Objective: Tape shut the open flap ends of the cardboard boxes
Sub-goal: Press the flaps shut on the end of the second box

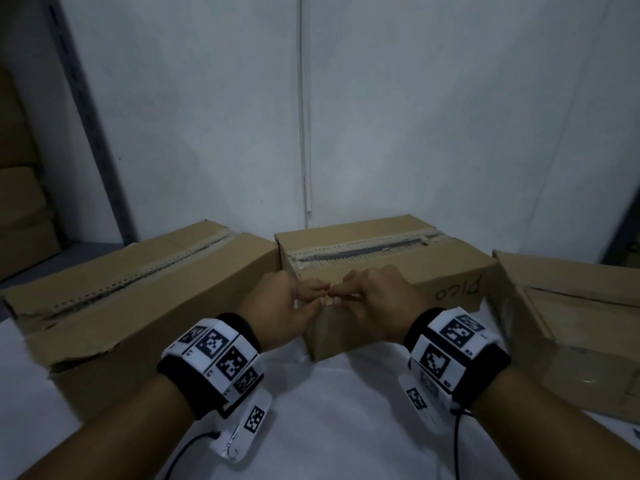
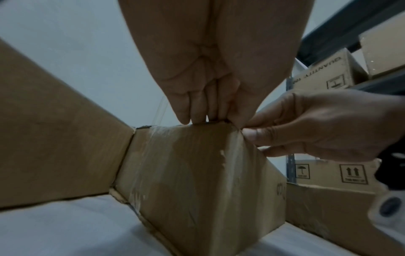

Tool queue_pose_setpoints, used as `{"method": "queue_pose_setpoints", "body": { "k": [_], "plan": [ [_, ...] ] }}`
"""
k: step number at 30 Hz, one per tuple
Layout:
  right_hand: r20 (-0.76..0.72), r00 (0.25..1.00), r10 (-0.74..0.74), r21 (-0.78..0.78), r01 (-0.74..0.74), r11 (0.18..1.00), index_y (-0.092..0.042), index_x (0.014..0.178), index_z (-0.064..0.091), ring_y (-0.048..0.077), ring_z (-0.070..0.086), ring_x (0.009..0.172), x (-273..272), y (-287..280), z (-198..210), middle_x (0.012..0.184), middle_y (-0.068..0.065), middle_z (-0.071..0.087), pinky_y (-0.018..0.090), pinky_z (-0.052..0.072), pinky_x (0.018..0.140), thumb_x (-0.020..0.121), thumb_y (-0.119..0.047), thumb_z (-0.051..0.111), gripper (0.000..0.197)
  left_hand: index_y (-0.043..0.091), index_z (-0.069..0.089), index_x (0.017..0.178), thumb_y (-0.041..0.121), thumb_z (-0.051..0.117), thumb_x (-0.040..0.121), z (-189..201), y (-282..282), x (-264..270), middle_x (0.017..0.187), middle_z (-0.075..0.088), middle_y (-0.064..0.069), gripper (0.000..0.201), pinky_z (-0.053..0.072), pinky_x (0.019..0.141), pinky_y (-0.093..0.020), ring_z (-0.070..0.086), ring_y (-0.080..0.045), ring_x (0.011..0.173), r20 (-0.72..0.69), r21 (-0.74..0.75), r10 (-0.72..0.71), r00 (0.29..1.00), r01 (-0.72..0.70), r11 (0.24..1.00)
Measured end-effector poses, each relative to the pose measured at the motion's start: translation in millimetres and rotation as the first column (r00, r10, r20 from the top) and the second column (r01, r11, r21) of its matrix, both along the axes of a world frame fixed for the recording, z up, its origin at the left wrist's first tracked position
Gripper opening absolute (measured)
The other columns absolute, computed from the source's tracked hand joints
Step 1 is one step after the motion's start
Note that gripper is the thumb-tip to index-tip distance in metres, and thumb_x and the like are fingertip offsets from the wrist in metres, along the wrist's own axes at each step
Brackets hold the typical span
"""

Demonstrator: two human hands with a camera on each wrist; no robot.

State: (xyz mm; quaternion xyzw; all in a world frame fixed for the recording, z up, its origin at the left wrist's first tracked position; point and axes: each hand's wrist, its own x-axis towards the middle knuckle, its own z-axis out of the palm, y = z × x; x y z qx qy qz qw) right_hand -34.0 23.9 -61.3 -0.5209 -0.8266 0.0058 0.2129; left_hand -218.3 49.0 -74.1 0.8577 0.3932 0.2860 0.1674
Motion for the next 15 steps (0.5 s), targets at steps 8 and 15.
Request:
{"method": "queue_pose_setpoints", "body": {
  "k": [8, 15],
  "plan": [
    [0.027, 0.999, 0.029, 0.008, -0.029, 1.0, -0.025, 0.108, 0.075, 0.02, 0.066, 0.083, 1.7, 1.2, 4.0, 0.097, 0.002, 0.076, 0.0, 0.031, 0.058, 0.09, -0.024, 0.06, 0.023, 0.019, 0.073, 0.105, 0.028, 0.067, 0.085, -0.5, -1.9, 0.8, 0.124, 0.065, 0.001, 0.023, 0.041, 0.097, -0.007, 0.057, 0.001, 0.114, 0.026, -0.005, 0.017, 1.0, -0.017, 1.0],
    [0.079, 0.995, 0.063, 0.044, -0.067, 0.997, -0.021, 0.104, 0.076, 0.026, 0.061, 0.075, 2.5, -0.8, -0.1, 0.084, 0.009, 0.07, 0.021, 0.021, 0.056, 0.091, -0.024, 0.058, 0.023, 0.017, 0.075, 0.096, 0.017, 0.072, 0.079, -6.5, 0.1, 4.6, 0.115, 0.07, 0.002, 0.017, 0.039, 0.09, 0.001, 0.058, 0.006, 0.105, 0.135, -0.066, 0.094, 0.986, -0.085, 0.994]
  ]
}}
